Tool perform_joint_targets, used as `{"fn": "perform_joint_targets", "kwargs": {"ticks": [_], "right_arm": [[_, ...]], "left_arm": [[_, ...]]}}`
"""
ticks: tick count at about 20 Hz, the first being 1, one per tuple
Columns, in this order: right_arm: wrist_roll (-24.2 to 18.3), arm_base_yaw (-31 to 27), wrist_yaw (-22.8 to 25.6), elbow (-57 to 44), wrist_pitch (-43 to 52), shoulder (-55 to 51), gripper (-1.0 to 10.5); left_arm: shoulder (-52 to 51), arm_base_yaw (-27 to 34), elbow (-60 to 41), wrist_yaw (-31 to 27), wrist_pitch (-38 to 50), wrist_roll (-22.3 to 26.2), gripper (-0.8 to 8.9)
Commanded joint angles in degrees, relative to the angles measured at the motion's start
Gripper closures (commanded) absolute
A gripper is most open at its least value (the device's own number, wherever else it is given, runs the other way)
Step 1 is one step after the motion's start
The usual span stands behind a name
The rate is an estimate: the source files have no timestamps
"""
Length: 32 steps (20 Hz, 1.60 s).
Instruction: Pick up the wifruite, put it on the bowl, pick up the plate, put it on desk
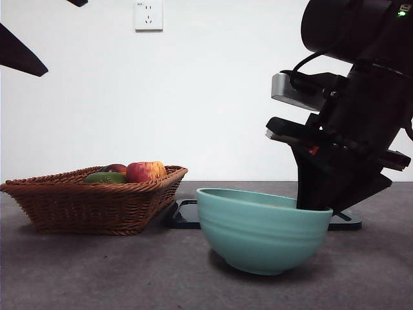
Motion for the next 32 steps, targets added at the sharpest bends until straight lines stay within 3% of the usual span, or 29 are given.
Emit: {"fn": "perform_joint_targets", "kwargs": {"ticks": [1, 11, 17, 24, 32], "right_arm": [[0.2, 0.5, 0.2, 0.2, 0.7, 0.6, 9.4], [0.2, 0.0, -1.3, 5.6, -3.1, -6.3, 9.4], [-1.6, -4.2, -0.9, 10.3, -2.8, -5.2, 9.4], [-4.3, -10.3, -0.9, 19.6, -2.7, 6.1, 9.4], [-6.2, -12.4, -1.2, 28.8, -1.9, 20.3, 9.4]], "left_arm": [[0.2, -0.3, 0.5, 0.3, 0.2, 0.5, 4.07], [0.2, -0.3, 0.5, 0.3, 0.2, 0.9, 4.07], [0.2, -0.3, 0.5, 0.3, 0.2, 0.9, 4.07], [0.2, -0.3, 0.5, 0.3, 0.2, 1.0, 4.07], [0.2, -0.3, 0.5, 0.3, 0.0, 1.0, 4.07]]}}
